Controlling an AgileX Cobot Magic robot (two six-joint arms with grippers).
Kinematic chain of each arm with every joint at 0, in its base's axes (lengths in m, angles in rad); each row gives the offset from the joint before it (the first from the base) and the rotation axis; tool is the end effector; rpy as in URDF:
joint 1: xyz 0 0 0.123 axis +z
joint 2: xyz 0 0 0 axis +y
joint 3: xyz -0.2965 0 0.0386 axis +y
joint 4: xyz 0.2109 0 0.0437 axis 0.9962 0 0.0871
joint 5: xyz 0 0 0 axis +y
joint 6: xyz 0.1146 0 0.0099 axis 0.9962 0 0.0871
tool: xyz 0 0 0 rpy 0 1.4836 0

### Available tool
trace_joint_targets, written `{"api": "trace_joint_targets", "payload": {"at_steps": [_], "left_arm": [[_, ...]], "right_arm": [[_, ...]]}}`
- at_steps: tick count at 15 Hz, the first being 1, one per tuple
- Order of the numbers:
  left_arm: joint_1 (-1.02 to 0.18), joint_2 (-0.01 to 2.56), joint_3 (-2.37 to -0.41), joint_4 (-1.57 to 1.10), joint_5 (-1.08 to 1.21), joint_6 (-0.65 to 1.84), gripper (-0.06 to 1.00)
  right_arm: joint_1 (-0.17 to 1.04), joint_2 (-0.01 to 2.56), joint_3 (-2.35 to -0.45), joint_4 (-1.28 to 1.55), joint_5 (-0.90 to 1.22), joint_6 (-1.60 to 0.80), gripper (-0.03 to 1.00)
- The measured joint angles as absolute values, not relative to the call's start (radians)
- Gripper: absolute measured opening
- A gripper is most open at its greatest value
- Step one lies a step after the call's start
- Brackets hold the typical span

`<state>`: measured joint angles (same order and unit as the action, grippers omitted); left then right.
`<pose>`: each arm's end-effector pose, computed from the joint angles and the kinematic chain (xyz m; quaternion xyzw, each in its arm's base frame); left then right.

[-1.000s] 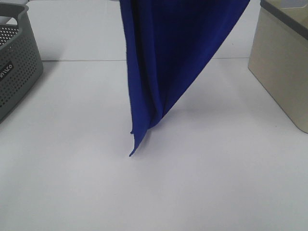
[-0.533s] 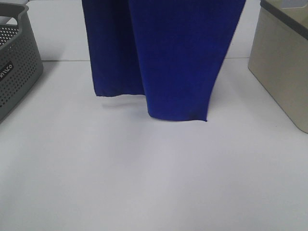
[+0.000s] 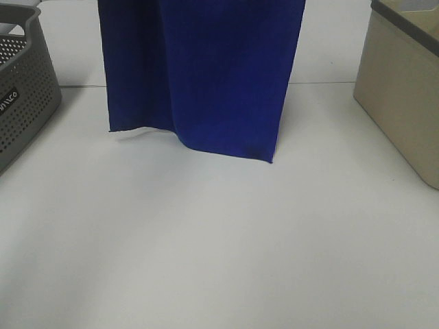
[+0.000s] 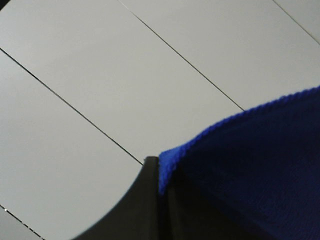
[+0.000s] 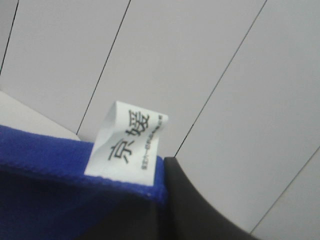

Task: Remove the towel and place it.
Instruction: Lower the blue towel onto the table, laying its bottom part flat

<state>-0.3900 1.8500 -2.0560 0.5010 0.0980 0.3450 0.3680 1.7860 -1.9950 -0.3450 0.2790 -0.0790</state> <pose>0.3987 -0.1580 0.5068 0.3496 0.5244 0.1891 0.7530 0.3890 0.1384 0.4946 -0.2330 0.6553 -0.0481 0.7170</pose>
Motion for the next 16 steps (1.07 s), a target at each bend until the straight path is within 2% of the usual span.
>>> {"api": "trace_joint_targets", "payload": {"at_steps": [2, 4, 6, 9, 12, 16], "left_arm": [[-0.320, 1.927, -2.056, 0.470, -0.135, 0.341, 0.00], [-0.288, 1.992, -2.088, 0.443, -0.264, 0.339, 0.00], [-0.269, 2.078, -2.201, 0.439, -0.290, 0.339, 0.00], [-0.264, 2.179, -2.362, 0.431, -0.270, 0.335, 0.00], [-0.276, 2.223, -2.402, 0.426, -0.099, 0.256, 0.00], [-0.382, 2.187, -2.402, 0.407, 0.505, 0.238, 0.00]], "right_arm": [[0.368, 1.925, -2.177, -0.343, 0.233, -0.079, 0.02], [0.358, 2.012, -2.293, -0.316, 0.173, -0.077, 0.02], [0.334, 2.083, -2.372, -0.271, 0.128, -0.077, 0.02], [0.317, 2.116, -2.391, -0.244, 0.110, -0.076, 0.02], [0.307, 2.134, -2.394, -0.210, 0.190, -0.076, 0.02], [0.304, 2.113, -2.394, -0.018, 0.618, -0.085, 0.02]]}}
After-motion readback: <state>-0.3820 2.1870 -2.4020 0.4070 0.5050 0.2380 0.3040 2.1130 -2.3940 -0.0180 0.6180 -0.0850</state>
